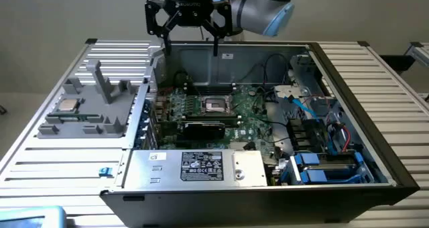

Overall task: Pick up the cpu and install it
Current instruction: 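Reach for the cpu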

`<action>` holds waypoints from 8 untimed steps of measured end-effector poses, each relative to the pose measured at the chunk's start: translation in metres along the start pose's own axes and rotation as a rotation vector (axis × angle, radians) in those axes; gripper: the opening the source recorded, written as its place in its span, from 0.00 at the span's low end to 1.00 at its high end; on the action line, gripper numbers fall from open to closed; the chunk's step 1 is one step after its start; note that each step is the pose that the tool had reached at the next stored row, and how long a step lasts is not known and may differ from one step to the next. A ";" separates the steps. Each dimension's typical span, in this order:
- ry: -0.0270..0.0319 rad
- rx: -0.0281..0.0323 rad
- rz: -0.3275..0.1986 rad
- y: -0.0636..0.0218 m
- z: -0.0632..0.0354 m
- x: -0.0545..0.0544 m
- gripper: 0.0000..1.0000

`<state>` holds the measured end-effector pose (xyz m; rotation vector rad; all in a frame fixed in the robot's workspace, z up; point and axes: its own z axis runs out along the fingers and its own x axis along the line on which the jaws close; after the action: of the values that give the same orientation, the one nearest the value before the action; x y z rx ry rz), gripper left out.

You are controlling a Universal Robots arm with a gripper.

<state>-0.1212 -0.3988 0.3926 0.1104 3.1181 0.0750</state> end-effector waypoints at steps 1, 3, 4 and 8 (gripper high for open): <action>0.0000 0.0000 0.000 0.0000 0.0000 0.000 0.99; 0.0000 0.0000 0.000 0.0000 0.0000 0.000 0.99; 0.0000 0.0000 0.000 0.0000 0.0000 0.000 0.99; 0.0000 0.0000 0.000 0.0000 0.0000 0.000 0.99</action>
<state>-0.1212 -0.3988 0.3926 0.1104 3.1181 0.0750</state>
